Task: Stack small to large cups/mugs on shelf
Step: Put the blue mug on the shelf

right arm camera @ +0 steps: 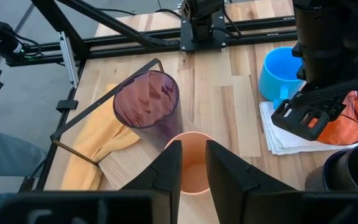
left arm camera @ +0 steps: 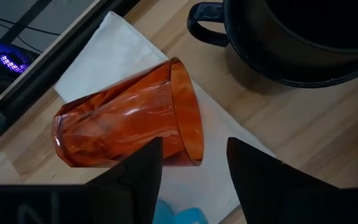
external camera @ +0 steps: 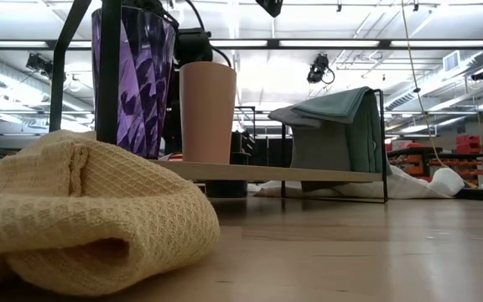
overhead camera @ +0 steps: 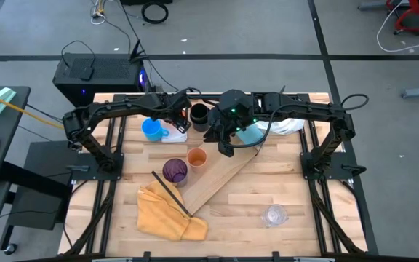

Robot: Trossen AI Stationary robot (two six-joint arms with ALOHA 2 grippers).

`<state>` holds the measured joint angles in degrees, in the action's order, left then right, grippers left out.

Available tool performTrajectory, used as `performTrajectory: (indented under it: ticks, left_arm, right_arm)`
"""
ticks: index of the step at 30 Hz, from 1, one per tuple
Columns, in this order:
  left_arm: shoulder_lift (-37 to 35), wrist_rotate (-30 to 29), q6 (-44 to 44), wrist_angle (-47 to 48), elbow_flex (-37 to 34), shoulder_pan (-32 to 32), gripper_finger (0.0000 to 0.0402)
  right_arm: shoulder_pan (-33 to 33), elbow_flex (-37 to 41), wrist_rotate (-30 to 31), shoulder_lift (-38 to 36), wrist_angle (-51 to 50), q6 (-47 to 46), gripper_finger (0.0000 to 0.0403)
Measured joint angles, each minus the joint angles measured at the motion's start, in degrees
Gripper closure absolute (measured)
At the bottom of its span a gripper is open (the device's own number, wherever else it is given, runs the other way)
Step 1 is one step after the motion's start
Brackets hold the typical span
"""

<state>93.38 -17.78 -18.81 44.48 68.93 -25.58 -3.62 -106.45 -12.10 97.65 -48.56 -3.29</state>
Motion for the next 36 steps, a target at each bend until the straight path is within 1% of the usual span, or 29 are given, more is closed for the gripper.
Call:
performTrajectory:
  ticks: [19,21,24,26,29,33,36]
  left_arm:
    - [0.0,0.0,0.1,-0.2,0.0,0.0,0.0214]
    - [0.0,0.8,0.3,-0.1,0.0,0.0,0.0215]
    - [0.0,4.1,1.9,0.2,0.0,0.0,0.0216]
    - [0.0,5.1,1.1,2.4,0.0,0.1,0.0216]
    - [0.0,5.3,-0.2,8.9,0.0,0.1,0.0222]
    - [0.0,4.6,2.0,16.2,0.8,-0.1,0.0236]
    - [-0.2,4.0,4.4,19.2,4.0,-0.1,0.0245]
  right_arm:
    - [0.0,0.0,0.0,0.0,0.0,0.0,0.0325]
    - [0.0,0.0,0.0,0.0,0.0,0.0,0.0325]
    - [0.0,0.0,0.0,0.0,-0.1,0.0,0.0325]
    - [0.0,0.0,0.0,0.0,-0.1,0.0,0.0325]
    - [0.0,0.0,0.0,0.0,-0.9,0.0,0.0325]
    - [0.0,0.0,0.0,0.0,-1.7,0.5,0.0325]
    - [0.0,0.0,0.0,0.0,-1.7,1.2,0.0325]
